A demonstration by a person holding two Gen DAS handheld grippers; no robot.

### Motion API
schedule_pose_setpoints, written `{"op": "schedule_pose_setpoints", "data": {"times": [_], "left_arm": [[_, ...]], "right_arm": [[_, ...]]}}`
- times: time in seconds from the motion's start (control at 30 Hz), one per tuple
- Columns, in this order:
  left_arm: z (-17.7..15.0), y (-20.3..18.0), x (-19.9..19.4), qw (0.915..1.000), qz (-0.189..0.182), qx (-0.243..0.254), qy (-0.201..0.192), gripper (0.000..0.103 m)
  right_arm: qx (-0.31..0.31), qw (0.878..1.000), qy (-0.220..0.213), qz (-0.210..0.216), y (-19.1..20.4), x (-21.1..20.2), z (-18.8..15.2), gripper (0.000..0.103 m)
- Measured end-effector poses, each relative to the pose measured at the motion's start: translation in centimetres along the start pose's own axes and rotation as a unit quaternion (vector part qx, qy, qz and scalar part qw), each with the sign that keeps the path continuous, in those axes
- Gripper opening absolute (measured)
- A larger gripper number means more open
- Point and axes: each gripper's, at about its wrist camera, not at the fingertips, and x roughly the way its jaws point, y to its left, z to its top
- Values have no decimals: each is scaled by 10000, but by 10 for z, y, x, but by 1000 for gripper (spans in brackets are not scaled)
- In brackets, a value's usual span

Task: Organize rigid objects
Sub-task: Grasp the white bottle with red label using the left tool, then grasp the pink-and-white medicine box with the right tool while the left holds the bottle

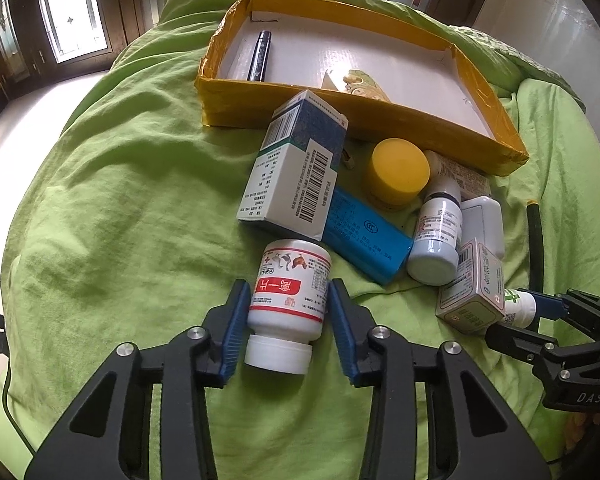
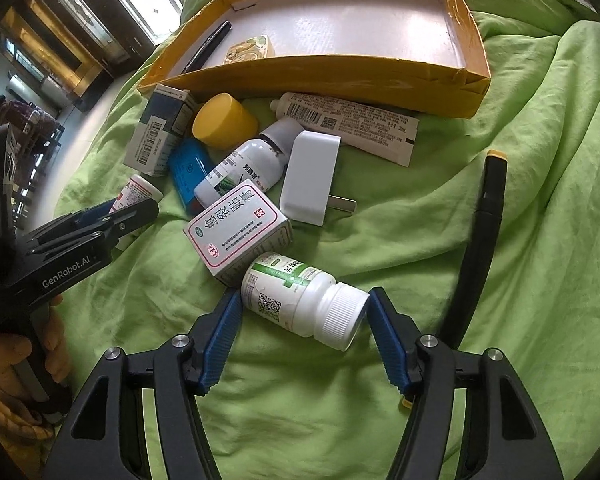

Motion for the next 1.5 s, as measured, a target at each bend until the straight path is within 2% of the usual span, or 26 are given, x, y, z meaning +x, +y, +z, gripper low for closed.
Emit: {"op": "schedule_pose_setpoints", "data": {"times": [0.13, 0.27, 0.33, 0.43, 0.5, 0.57, 0.63, 0.73, 0.87, 0.97, 1.03, 1.23, 1.5], "left_arm": [[-1, -1, -2, 10000, -17, 18, 0, 37], [-3, 0, -6, 10000, -73, -26, -11, 37], [-2, 0, -4, 10000, -55, -21, 12, 37], [-2, -1, -2, 10000, -40, -16, 43, 37], [-1, -1, -1, 10000, -39, -3, 40, 37], [-1, -1, -1, 10000, -31, 13, 43, 37], [-1, -1, 0, 10000, -29, 19, 44, 37], [-1, -1, 0, 10000, -34, 10, 53, 37], [-1, -3, 2, 10000, -41, 22, 69, 37], [-1, -4, 5, 9999, 6, 62, 120, 37], [-1, -5, 5, 9999, -11, 53, 110, 37], [-1, -3, 1, 10000, -51, 24, 45, 36], [-3, 1, -2, 10000, -49, -7, 5, 36]], "right_arm": [[87, 9999, -118, 70, -5, -9, -1, 63], [195, 9983, -497, 215, -8, -25, -1, 63], [296, 9958, -778, 381, -12, -36, -1, 63], [500, 9916, -967, 698, -16, -45, 1, 63], [734, 9873, -847, 1126, -18, -42, 4, 60], [1040, 9781, -614, 1697, -21, -36, 8, 55], [1182, 9740, -413, 1889, -18, -28, 10, 55], [1217, 9801, -259, 1545, -8, -20, 13, 55], [1358, 9823, -268, 1261, 0, -7, 22, 55], [1295, 9882, -99, 811, 4, 8, 29, 55], [1207, 9906, -11, 645, 7, 17, 29, 47], [1154, 9907, -121, 709, 0, 3, 19, 34], [872, 9935, -155, 714, 11, -3, 11, 32]]}}
